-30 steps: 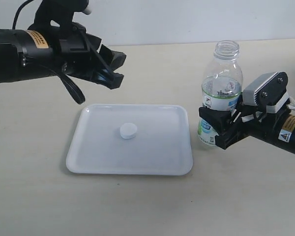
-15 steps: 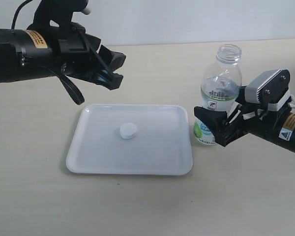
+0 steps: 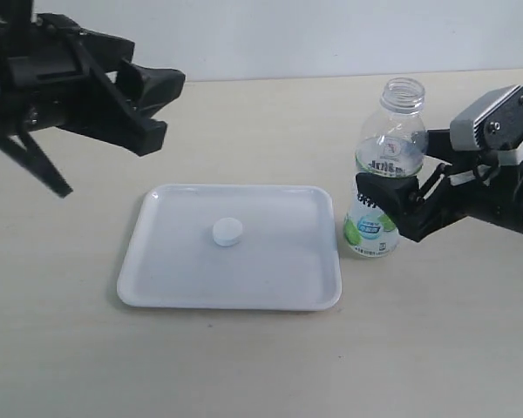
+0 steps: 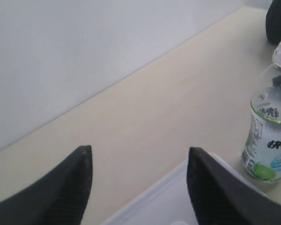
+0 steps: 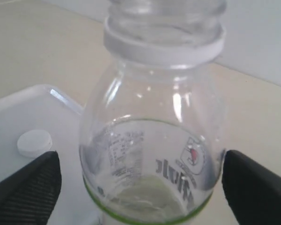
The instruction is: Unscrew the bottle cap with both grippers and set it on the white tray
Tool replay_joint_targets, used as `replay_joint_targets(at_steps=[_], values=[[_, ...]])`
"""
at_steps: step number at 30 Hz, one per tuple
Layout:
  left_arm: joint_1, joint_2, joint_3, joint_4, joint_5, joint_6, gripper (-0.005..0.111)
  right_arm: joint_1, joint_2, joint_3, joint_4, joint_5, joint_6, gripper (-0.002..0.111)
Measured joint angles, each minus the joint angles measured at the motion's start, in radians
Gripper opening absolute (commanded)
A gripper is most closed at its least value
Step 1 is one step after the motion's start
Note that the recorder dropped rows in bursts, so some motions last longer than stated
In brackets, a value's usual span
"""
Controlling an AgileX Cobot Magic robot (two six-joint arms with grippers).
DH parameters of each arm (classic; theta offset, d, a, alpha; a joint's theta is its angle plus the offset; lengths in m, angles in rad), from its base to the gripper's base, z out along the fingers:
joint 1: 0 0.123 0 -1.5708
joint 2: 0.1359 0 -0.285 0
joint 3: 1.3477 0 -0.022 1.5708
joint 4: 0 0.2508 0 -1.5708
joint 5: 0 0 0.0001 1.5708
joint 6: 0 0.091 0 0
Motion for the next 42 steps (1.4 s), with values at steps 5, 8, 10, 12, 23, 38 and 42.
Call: replay_joint_targets(at_steps=[5,8,10,12,23,38,42], values=[[0.000,-0.145,0.084,0.000,-0.038,-0.013,0.058,0.000,-0.169,0.002,-0.129,0.213,0.198,0.088],[0.000,-0.224,0.143,0.000,-0.043,-0.024,0.058,0.000,-0.261,0.002,-0.259,0.305,0.364,0.088],[0.000,-0.278,0.187,0.000,-0.053,-0.030,0.058,0.000,-0.318,0.002,-0.366,0.335,0.491,0.088],[0.000,-0.327,0.228,0.000,-0.071,-0.037,0.058,0.000,-0.368,0.002,-0.472,0.347,0.599,0.087],[0.000,-0.575,0.387,0.000,-0.119,-0.061,0.058,0.000,-0.517,0.002,-0.839,0.349,1.045,0.069],[0.000,-0.789,0.464,0.000,-0.074,-0.077,0.000,0.000,-0.521,0.002,-0.858,0.349,1.085,0.053],[0.000,-0.882,0.480,0.000,-0.058,-0.077,0.000,0.000,-0.521,0.002,-0.858,0.349,1.086,0.053]])
